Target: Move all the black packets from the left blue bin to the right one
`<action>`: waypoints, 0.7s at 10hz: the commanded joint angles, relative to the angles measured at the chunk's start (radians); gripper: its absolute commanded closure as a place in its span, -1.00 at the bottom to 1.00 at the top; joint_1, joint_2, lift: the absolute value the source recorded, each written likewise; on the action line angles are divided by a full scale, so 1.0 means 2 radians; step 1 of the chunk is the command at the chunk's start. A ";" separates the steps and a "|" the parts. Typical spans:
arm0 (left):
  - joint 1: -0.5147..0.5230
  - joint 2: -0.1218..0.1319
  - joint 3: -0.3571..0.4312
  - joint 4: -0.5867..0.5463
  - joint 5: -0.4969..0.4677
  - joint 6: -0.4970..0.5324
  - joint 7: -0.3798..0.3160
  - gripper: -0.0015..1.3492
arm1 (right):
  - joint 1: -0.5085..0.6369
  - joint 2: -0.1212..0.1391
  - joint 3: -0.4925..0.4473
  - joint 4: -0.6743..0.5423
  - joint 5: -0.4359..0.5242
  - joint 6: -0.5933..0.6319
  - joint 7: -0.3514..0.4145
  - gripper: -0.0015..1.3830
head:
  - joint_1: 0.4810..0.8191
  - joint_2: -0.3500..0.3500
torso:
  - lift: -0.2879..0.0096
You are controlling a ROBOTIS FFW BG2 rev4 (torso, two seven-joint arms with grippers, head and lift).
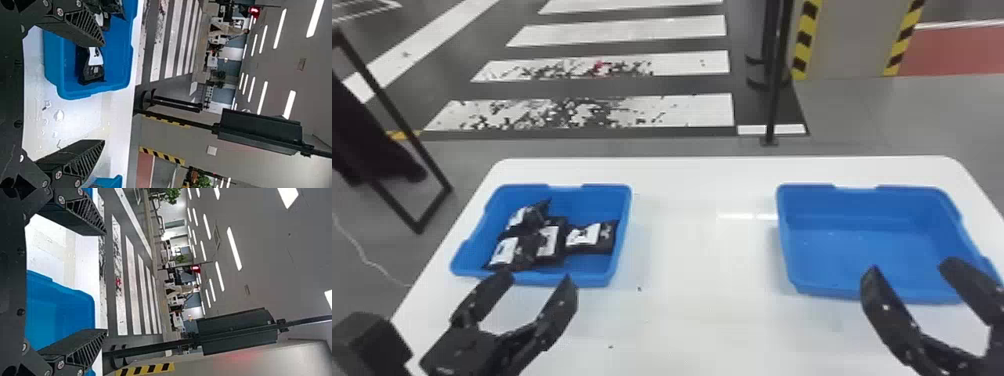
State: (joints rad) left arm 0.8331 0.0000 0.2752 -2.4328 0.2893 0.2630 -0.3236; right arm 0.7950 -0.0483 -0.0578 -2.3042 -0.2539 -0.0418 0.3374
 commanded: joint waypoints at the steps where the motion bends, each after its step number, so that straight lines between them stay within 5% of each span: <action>1: -0.023 -0.001 0.008 0.001 -0.019 0.021 0.000 -0.74 | 0.000 0.000 0.000 0.002 -0.002 0.000 0.000 -0.78 | 0.27 0.39 | -0.01; 7: -0.186 0.038 0.019 0.099 -0.070 0.148 -0.014 -0.72 | 0.000 0.000 0.001 0.002 -0.004 0.000 0.000 -0.78 | 0.27 0.50 | -0.01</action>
State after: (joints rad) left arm 0.4949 0.0699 0.3121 -2.2560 0.1637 0.5373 -0.3516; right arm 0.7952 -0.0491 -0.0570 -2.3009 -0.2614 -0.0418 0.3374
